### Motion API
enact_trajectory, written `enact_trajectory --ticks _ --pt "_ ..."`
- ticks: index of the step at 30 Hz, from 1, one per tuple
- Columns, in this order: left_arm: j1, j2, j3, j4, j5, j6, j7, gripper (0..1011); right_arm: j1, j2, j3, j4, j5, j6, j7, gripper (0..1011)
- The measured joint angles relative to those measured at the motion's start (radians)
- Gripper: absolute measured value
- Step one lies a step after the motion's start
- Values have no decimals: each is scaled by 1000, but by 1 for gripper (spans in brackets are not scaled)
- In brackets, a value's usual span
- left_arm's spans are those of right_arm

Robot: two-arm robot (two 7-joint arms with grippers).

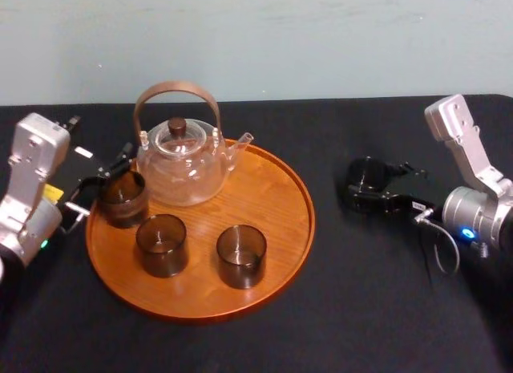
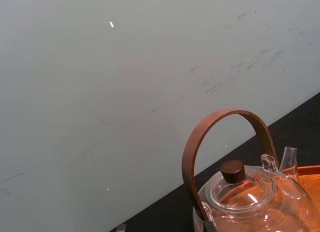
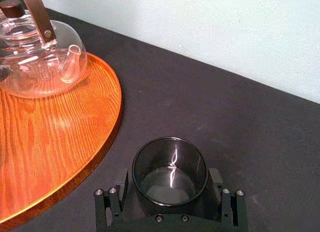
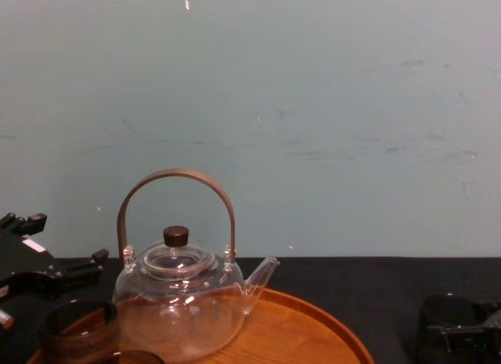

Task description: Pick up the glass from the table and place it on the tray.

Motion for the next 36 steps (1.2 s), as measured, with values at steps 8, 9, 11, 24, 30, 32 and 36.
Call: enact_trajectory --ticks 8,9,11,24,30,32,36 --pt "0 0 0 0 0 0 0 1001 29 -21 -15 36 -28 -2 6 1002" --pt "0 0 0 0 0 0 0 1001 30 -22 -16 37 -30 -2 6 1002" --pt "0 0 0 0 0 0 0 1001 30 -21 -16 37 -29 -2 6 1002" --pt "0 0 0 0 0 0 0 1001 27 -20 -13 34 -24 -3 6 931" --pt "0 0 0 0 0 0 0 1001 27 -19 -12 34 -23 -3 6 903" --pt "0 0 0 0 0 0 0 1001 26 -19 -12 34 -23 -3 6 903" --pt "0 0 0 0 0 0 0 1001 26 -19 -12 33 -22 -3 6 903"
